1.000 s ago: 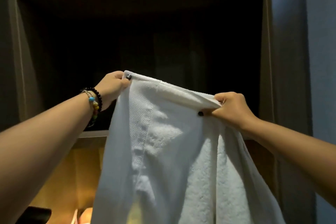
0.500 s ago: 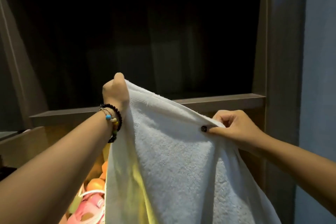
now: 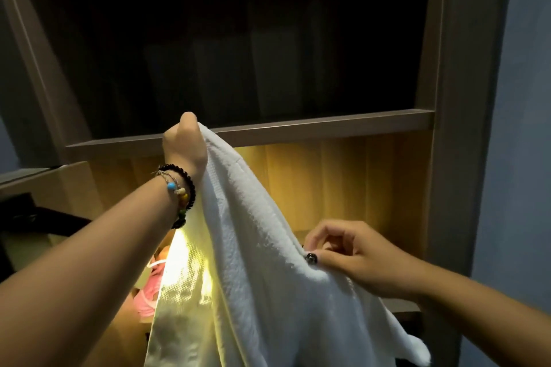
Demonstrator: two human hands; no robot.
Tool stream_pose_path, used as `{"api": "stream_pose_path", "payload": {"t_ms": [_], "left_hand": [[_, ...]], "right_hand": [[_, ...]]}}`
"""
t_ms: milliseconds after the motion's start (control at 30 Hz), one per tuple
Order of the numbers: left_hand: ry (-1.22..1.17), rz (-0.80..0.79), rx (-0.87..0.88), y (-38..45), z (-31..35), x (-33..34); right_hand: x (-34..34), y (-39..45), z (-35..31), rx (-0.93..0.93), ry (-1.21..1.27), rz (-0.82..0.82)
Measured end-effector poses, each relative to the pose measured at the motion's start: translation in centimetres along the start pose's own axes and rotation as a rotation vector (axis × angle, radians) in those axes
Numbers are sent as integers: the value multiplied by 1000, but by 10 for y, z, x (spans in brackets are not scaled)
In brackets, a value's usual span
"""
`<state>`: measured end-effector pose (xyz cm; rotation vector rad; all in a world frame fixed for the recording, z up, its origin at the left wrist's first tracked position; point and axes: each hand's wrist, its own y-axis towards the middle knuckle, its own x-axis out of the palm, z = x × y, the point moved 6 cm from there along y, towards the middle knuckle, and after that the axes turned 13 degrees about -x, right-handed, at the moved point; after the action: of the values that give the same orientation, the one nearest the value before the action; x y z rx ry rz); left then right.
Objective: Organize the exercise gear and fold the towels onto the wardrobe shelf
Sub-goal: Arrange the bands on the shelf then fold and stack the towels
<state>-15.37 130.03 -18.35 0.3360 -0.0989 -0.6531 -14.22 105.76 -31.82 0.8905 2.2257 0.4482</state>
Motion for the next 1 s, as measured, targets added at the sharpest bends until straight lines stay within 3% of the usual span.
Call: {"api": "stream_pose_path", "payload": {"t_ms": [333,500,633,733,900,1000], "left_hand": [[-62,-10,-108,-14,-52,-23],[-90,-8,-105,-18,-54,-23],[-32,21,-41,-9,-53,-31],[94,-3,72,-5,-59,-32],[82,-44,-55,4,-70,-32],[99,-87,-28,-2,-72,-29]], "right_hand": [[90,-35,20,94,401,15],[92,-26,32,112,-82,91],[49,-16,32,-33,-600,196],[16,-16,38,51,-658,269],[1,-19,34,41,-682,318],[3,-23,31,1,-676,329]]}}
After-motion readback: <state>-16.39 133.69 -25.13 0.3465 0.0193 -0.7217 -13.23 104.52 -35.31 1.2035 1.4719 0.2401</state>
